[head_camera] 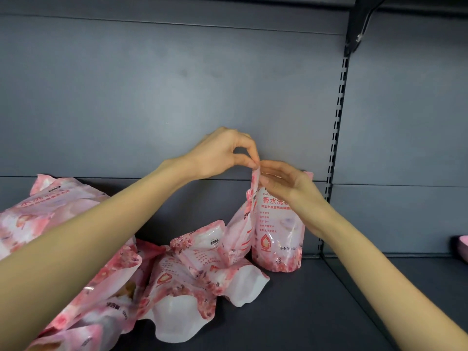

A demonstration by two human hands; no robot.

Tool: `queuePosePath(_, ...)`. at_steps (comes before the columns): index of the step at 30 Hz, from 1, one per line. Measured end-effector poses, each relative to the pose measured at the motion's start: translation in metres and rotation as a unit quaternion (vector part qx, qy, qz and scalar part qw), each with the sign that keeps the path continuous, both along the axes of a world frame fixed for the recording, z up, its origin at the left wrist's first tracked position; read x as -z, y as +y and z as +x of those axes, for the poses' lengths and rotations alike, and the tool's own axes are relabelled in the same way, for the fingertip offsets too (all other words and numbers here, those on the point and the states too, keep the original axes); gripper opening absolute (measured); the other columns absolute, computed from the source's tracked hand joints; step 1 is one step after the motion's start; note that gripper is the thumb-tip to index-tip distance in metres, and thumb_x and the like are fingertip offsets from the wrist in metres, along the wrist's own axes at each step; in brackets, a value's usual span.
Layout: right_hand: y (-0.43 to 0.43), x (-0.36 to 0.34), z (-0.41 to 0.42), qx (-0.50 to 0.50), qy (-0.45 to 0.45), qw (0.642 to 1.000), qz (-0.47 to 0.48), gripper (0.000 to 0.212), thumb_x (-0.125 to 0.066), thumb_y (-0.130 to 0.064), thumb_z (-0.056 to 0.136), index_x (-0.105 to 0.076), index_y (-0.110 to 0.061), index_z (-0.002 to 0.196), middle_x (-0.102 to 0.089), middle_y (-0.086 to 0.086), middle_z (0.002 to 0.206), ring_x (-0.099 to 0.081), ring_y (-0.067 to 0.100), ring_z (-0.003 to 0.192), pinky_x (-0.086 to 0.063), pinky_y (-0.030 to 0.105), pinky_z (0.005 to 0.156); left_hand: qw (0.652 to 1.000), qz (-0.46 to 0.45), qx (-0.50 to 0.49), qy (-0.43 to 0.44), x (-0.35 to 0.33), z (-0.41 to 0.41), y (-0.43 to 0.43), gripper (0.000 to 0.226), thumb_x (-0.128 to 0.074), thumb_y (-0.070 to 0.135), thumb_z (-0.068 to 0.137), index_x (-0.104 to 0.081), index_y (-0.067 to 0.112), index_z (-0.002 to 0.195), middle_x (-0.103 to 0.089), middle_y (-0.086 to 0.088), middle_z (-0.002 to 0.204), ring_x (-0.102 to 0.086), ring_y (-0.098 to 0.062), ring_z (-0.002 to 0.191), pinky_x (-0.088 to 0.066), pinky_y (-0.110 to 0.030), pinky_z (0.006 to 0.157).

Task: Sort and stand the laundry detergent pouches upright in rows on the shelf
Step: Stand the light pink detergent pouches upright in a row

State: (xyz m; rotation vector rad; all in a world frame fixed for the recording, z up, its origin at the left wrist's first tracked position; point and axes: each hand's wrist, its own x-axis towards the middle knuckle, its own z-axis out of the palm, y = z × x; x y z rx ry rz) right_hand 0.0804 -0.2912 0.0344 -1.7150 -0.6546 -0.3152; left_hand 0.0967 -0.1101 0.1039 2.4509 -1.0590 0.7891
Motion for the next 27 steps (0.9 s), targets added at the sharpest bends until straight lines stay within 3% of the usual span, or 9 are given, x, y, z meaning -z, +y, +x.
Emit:
queuePosePath(3, 0.003, -0.003, -0.012, 0.017, 0.000, 1.000, 0.019, 0.032, -0.048, -0.032, 0.095, -0.059, -0.019, 0.121, -0.066, -0.008, 0.115, -0.061, 0.000, 0.104, -0.049, 0.022, 0.093, 0.999, -0.031, -0.016, -0.001, 0.000, 0.003, 0.004, 0.011, -0.070, 0.036, 0.077, -0.064, 0.041, 0.069, -0.065, 0.019, 0.085, -0.059, -0.010, 0.090, -0.045, -0.045, 0.087)
queuePosePath(7, 0.008, -0.009, -0.028, 0.038, -0.003, 0.998, 0.047, 0.049, -0.033, -0.054, 0.090, -0.066, -0.022, 0.108, -0.069, -0.010, 0.106, -0.064, -0.001, 0.098, -0.050, 0.023, 0.089, 0.996, -0.080, -0.039, -0.002, 0.000, 0.005, 0.009, 0.009, -0.071, 0.033, 0.078, -0.066, 0.029, 0.073, -0.065, 0.020, 0.080, -0.059, -0.001, 0.083, -0.046, -0.038, 0.087)
queuePosePath(10, 0.011, -0.009, -0.035, 0.054, -0.033, 0.998, 0.014, 0.053, -0.036, -0.059, 0.085, -0.066, -0.021, 0.107, -0.070, -0.003, 0.101, -0.064, 0.002, 0.095, -0.050, 0.019, 0.081, 0.994, -0.099, -0.052, -0.004, 0.003, 0.006, 0.016, 0.011, -0.070, 0.035, 0.079, -0.065, 0.026, 0.074, -0.067, 0.013, 0.079, -0.061, -0.010, 0.081, -0.047, -0.039, 0.083)
queuePosePath(12, 0.011, -0.006, -0.033, 0.076, -0.049, 0.996, -0.002, 0.041, -0.051, -0.054, 0.081, -0.065, -0.024, 0.103, -0.069, -0.006, 0.097, -0.064, 0.001, 0.091, -0.051, 0.020, 0.078, 0.993, -0.104, -0.060, -0.003, 0.006, 0.005, 0.022, 0.012, -0.069, 0.034, 0.080, -0.062, 0.030, 0.071, -0.068, 0.011, 0.078, -0.061, -0.010, 0.077, -0.049, -0.039, 0.080)
queuePosePath(15, 0.011, 0.000, -0.020, 0.100, -0.068, 0.993, 0.011, 0.012, -0.065, -0.025, 0.085, -0.063, -0.024, 0.097, -0.068, -0.011, 0.089, -0.064, -0.005, 0.075, -0.050, 0.012, 0.066, 0.991, -0.113, -0.072, -0.004, 0.012, 0.004, 0.028, 0.012, -0.069, 0.033, 0.081, -0.062, 0.032, 0.072, -0.067, 0.013, 0.078, -0.059, -0.007, 0.074, -0.049, -0.037, 0.079)
queuePosePath(17, 0.011, 0.003, -0.010, 0.107, -0.063, 0.992, 0.035, 0.007, -0.064, -0.013, 0.087, -0.064, -0.020, 0.089, -0.069, -0.007, 0.084, -0.064, -0.003, 0.069, -0.050, 0.013, 0.062, 0.990, -0.123, -0.073, 0.001, 0.013, 0.003, 0.032, 0.010, -0.069, 0.033, 0.081, -0.064, 0.031, 0.073, -0.067, 0.013, 0.078, -0.061, -0.007, 0.073, -0.050, -0.038, 0.079)
queuePosePath(21, 0.012, 0.004, 0.004, 0.080, -0.017, 0.991, 0.109, 0.006, -0.066, -0.009, 0.084, -0.064, -0.009, 0.079, -0.071, -0.004, 0.071, -0.067, 0.008, 0.066, -0.056, 0.025, 0.064, 0.986, -0.158, -0.034, 0.049, 0.015, 0.002, 0.040, 0.006, -0.072, 0.027, 0.080, -0.068, 0.029, 0.075, -0.070, 0.008, 0.077, -0.066, -0.017, 0.074, -0.054, -0.044, 0.079)
queuePosePath(24, 0.016, 0.004, 0.011, 0.082, -0.014, 0.990, 0.114, 0.006, -0.067, -0.010, 0.083, -0.065, -0.012, 0.078, -0.072, -0.007, 0.069, -0.068, 0.010, 0.067, -0.057, 0.029, 0.068, 0.973, -0.199, 0.024, 0.112, 0.017, -0.002, 0.043, 0.004, -0.070, 0.014, 0.081, -0.070, 0.017, 0.078, -0.071, -0.002, 0.079, -0.068, -0.020, 0.073, -0.057, -0.033, 0.077)
queuePosePath(27, 0.022, 0.004, 0.016, 0.080, -0.001, 0.989, 0.122, 0.009, -0.066, -0.010, 0.084, -0.064, -0.015, 0.077, -0.071, -0.010, 0.067, -0.068, 0.007, 0.065, -0.057, 0.027, 0.067, 0.949, -0.248, 0.048, 0.188, 0.024, -0.003, 0.052, 0.003, -0.066, 0.010, 0.083, -0.068, 0.011, 0.084, -0.071, 0.005, 0.073, -0.066, -0.005, 0.068, -0.053, -0.017, 0.066)
